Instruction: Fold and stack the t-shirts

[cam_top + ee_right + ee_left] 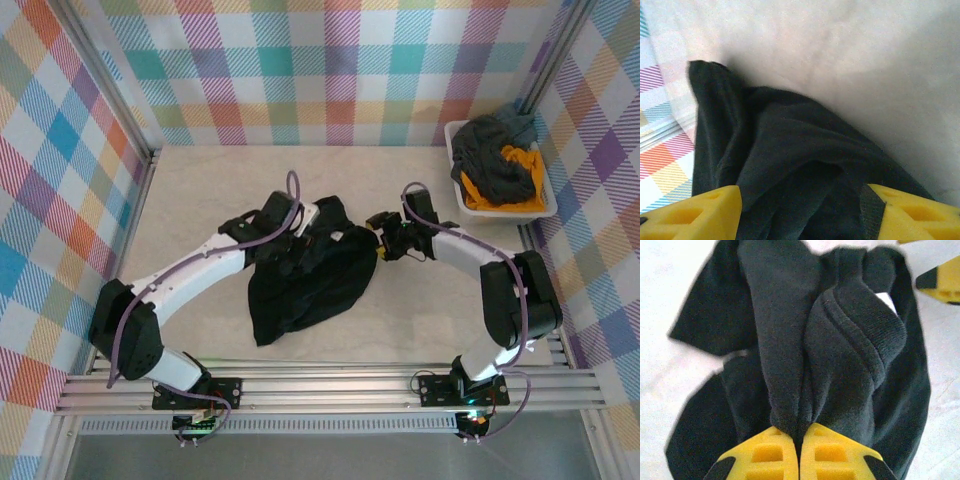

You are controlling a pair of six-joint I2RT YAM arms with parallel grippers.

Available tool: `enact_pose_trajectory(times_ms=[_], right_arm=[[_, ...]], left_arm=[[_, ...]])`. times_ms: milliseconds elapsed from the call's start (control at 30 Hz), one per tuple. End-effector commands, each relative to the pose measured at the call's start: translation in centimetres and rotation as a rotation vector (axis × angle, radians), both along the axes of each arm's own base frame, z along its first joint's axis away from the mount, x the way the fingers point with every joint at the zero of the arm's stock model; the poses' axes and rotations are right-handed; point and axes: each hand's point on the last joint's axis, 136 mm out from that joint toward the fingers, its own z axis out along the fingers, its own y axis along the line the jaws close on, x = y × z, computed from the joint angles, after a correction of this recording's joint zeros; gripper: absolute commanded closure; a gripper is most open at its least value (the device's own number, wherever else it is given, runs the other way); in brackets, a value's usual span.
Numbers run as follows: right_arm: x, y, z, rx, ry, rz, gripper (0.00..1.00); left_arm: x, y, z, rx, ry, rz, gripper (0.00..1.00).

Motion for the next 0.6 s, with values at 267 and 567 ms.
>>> enact_pose_trajectory(times_ms=[267, 567], right_arm=[[-2.2, 0.6, -4.1, -0.014, 0.078, 0.015, 0.63], [-3.0, -0.2, -4.6, -0.073, 0.072, 0.032, 0.84]], left_arm=[[-2.6, 4.2, -4.1, 0.043, 0.12, 0.311, 0.44], [-0.6, -2.3, -2.0, 0.097, 0.048, 0.16, 0.25]])
